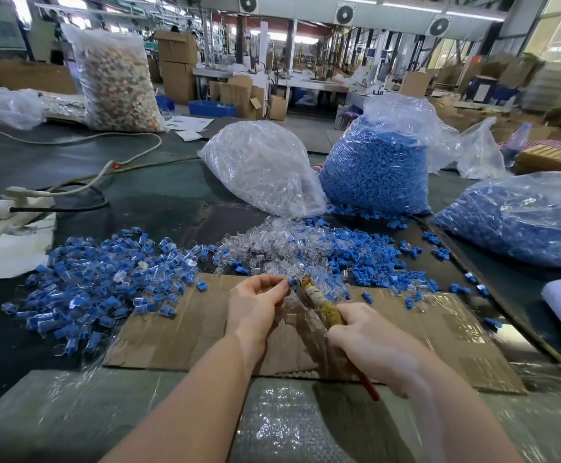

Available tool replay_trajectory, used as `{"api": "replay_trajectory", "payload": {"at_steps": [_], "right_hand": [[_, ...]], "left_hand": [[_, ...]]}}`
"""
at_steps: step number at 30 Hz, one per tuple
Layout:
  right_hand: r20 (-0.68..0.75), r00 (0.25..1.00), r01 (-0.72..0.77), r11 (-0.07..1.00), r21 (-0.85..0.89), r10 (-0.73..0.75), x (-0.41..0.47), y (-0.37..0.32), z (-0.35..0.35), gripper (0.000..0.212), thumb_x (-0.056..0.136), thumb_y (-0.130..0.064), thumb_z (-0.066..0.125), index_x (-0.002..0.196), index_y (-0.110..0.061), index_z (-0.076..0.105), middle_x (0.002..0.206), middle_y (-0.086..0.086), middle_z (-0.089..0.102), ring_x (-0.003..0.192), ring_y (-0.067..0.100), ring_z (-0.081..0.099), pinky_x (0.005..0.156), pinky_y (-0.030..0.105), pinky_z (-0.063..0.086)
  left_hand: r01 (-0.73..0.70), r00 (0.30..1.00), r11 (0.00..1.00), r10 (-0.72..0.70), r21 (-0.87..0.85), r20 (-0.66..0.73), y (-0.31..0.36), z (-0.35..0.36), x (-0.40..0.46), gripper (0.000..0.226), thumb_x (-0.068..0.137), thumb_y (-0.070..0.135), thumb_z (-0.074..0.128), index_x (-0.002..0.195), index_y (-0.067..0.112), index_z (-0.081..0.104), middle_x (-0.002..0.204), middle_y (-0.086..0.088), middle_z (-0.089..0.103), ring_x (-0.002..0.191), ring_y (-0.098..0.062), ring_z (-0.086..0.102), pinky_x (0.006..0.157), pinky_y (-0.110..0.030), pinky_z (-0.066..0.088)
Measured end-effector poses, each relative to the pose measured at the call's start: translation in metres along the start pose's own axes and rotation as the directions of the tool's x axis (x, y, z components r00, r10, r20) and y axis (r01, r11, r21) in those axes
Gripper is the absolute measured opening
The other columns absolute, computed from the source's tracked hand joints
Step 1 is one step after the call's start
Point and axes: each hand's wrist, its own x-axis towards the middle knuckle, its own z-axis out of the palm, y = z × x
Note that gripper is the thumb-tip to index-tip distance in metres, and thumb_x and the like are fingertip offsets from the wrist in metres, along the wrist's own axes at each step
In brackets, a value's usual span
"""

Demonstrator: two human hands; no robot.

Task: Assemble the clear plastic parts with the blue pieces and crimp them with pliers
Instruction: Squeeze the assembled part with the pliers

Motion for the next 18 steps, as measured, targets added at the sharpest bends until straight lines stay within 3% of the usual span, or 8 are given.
{"api": "replay_trajectory", "payload": {"at_steps": [4, 8, 14, 18], "right_hand": [[-0.002, 1.0, 0.027, 1.0, 0.004, -0.027, -0.0014, -0.003, -0.0004, 0.025, 0.09, -0.008, 0.044, 0.068, -0.02, 0.04, 0.076, -0.005, 0.044, 0.059, 0.009, 0.039, 0.048, 0.015, 0.031], [0.009, 1.0, 0.024, 0.999, 0.04, -0.025, 0.0003, -0.0042, -0.0001, 0.023, 0.087, -0.006, 0.044, 0.068, -0.017, 0.04, 0.073, -0.001, 0.042, 0.06, 0.014, 0.039, 0.06, 0.03, 0.032], [0.016, 0.997, 0.069, 0.997, -0.04, -0.069, 0.0007, -0.0097, 0.0006, 0.024, 0.088, -0.005, 0.043, 0.067, -0.016, 0.037, 0.068, 0.0, 0.041, 0.052, 0.01, 0.035, 0.05, 0.023, 0.027], [-0.013, 0.997, 0.072, 0.997, -0.04, -0.072, 0.0019, -0.0089, 0.0009, 0.025, 0.084, -0.002, 0.044, 0.064, -0.016, 0.039, 0.065, 0.0, 0.042, 0.055, 0.014, 0.038, 0.054, 0.028, 0.031]], "left_hand": [[-0.018, 0.999, 1.0, 0.019, 0.026, -0.043, 0.0002, 0.0017, -0.0017, 0.01, 0.083, 0.002, 0.066, 0.078, 0.01, 0.066, 0.051, 0.003, 0.064, 0.04, -0.005, 0.056, 0.038, -0.016, 0.043], [-0.013, 0.998, 1.0, 0.015, 0.025, -0.06, -0.0016, 0.0022, -0.0007, 0.007, 0.083, 0.004, 0.066, 0.08, 0.011, 0.067, 0.055, 0.001, 0.065, 0.043, -0.008, 0.057, 0.04, -0.019, 0.046], [-0.003, 0.994, 0.999, 0.007, 0.034, -0.107, -0.0058, 0.0025, 0.0046, 0.007, 0.082, 0.007, 0.068, 0.078, 0.013, 0.068, 0.05, 0.005, 0.062, 0.046, -0.01, 0.053, 0.043, -0.023, 0.044], [-0.014, 0.993, 0.999, 0.018, 0.036, -0.115, -0.0079, 0.0037, 0.0059, 0.006, 0.081, 0.008, 0.069, 0.077, 0.012, 0.067, 0.052, 0.001, 0.06, 0.048, -0.015, 0.05, 0.05, -0.027, 0.04]]}}
